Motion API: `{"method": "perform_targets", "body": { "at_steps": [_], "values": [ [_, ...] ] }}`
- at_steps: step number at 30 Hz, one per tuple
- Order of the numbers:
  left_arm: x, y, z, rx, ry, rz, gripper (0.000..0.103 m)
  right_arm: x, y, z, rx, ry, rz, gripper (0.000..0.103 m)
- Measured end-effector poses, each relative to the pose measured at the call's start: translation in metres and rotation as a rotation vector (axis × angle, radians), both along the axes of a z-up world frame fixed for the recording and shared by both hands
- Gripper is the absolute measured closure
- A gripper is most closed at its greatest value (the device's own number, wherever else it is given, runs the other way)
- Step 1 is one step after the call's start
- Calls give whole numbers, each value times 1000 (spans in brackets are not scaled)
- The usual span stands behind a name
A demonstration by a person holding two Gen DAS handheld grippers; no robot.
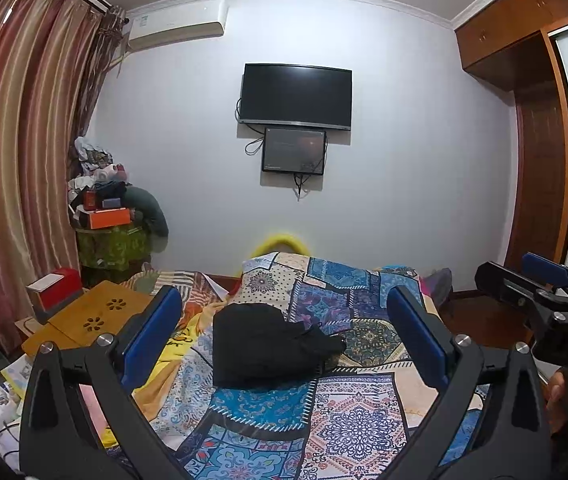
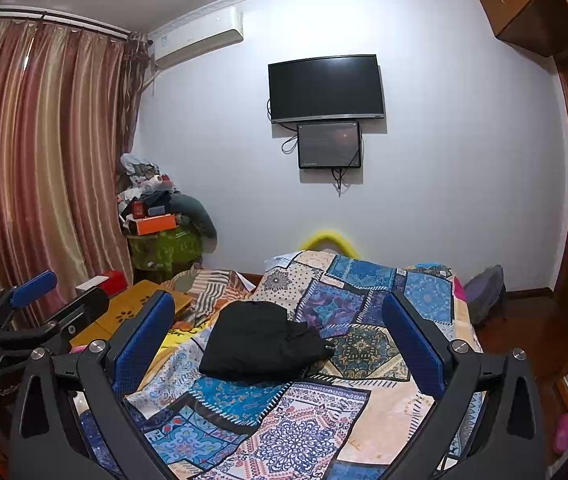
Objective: Fold large clothes
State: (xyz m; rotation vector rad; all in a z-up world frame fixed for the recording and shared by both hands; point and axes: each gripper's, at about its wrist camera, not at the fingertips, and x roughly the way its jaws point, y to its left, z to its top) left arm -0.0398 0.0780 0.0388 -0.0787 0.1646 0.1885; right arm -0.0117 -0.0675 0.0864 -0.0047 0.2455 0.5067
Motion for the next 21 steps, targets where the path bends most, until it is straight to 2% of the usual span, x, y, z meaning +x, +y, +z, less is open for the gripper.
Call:
{"method": "perform_targets", "body": {
  "at_steps": [21],
  "values": [
    [2, 3, -1, -24, 1, -4, 0, 4, 1, -3, 3, 13, -12, 0]
  ]
}}
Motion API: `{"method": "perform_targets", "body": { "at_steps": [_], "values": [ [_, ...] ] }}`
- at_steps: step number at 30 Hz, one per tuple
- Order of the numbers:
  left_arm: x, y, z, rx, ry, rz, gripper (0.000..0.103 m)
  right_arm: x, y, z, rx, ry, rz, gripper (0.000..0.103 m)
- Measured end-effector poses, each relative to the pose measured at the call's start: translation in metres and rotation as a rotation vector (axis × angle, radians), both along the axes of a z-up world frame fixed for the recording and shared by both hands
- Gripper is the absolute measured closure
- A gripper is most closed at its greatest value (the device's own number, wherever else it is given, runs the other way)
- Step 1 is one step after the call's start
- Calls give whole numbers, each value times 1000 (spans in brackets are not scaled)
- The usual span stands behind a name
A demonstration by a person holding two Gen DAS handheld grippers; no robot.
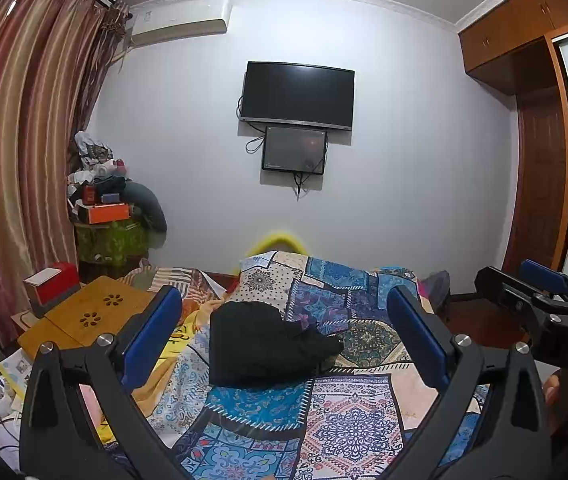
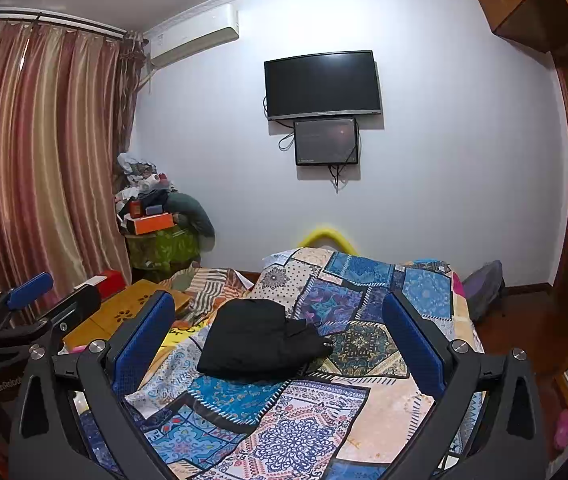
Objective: Fold large clothes
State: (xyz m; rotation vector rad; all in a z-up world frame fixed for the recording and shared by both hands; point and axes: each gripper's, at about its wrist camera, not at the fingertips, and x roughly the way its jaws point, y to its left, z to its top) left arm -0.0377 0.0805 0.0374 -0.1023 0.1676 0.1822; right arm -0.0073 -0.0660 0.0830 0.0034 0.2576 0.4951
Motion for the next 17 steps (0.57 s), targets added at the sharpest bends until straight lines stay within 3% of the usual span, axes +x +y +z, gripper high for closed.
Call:
{"method": "perform_targets", "body": {
  "at_steps": [17],
  "values": [
    [4, -1, -4, 10, 14, -5, 0, 2, 1, -3, -5, 14, -2, 0]
  ]
}}
